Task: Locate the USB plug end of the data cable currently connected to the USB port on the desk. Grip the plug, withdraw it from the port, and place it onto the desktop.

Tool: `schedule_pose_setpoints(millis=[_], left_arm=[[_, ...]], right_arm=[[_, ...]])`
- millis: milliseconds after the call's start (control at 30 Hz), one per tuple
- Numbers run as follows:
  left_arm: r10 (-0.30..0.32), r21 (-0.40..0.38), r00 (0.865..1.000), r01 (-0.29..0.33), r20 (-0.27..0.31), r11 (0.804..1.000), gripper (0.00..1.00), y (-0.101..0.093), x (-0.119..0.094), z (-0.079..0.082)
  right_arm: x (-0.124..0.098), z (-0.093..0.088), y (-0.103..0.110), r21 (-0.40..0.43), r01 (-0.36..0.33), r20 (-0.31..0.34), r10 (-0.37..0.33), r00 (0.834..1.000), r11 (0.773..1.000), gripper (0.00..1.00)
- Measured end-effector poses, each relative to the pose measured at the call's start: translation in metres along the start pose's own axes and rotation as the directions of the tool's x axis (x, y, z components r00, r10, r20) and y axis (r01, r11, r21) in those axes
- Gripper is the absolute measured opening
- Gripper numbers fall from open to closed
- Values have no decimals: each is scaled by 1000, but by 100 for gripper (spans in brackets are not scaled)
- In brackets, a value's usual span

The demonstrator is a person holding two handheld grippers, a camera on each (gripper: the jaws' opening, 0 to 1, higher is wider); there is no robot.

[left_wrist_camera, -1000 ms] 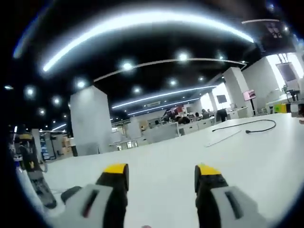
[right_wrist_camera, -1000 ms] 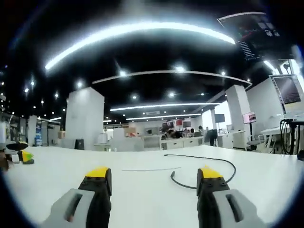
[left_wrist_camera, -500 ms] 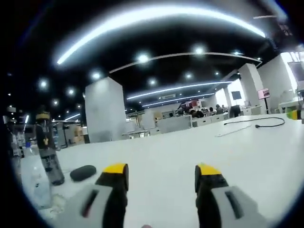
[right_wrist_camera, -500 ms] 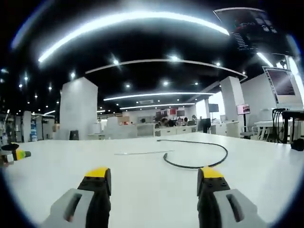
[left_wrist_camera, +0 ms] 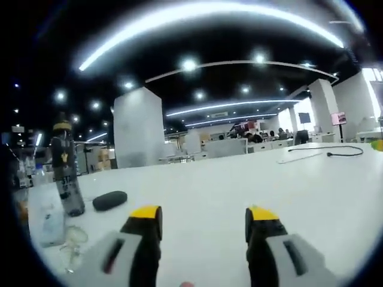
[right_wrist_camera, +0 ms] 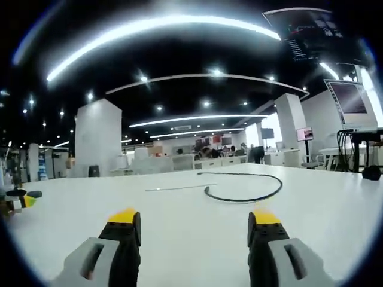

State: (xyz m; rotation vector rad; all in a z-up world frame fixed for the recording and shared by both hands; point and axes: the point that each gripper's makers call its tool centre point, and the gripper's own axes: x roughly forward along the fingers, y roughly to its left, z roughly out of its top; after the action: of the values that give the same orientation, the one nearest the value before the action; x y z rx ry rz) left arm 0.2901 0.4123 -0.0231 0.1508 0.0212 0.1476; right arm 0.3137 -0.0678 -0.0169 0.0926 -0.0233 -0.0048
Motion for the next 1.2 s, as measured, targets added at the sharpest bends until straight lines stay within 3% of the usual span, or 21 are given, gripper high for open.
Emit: schedule_pose_setpoints(millis=[300, 1200], left_arm=[[-20, -63, 1000, 20, 4, 998, 57, 0, 0, -1], [-33, -47, 999, 33, 12, 998, 61, -4, -3, -4]], right_arm=[[1, -2, -2, -12, -2, -15, 1, 1000, 1000, 73], [-1, -7, -6, 64, -12, -4, 13, 1000, 998, 72]])
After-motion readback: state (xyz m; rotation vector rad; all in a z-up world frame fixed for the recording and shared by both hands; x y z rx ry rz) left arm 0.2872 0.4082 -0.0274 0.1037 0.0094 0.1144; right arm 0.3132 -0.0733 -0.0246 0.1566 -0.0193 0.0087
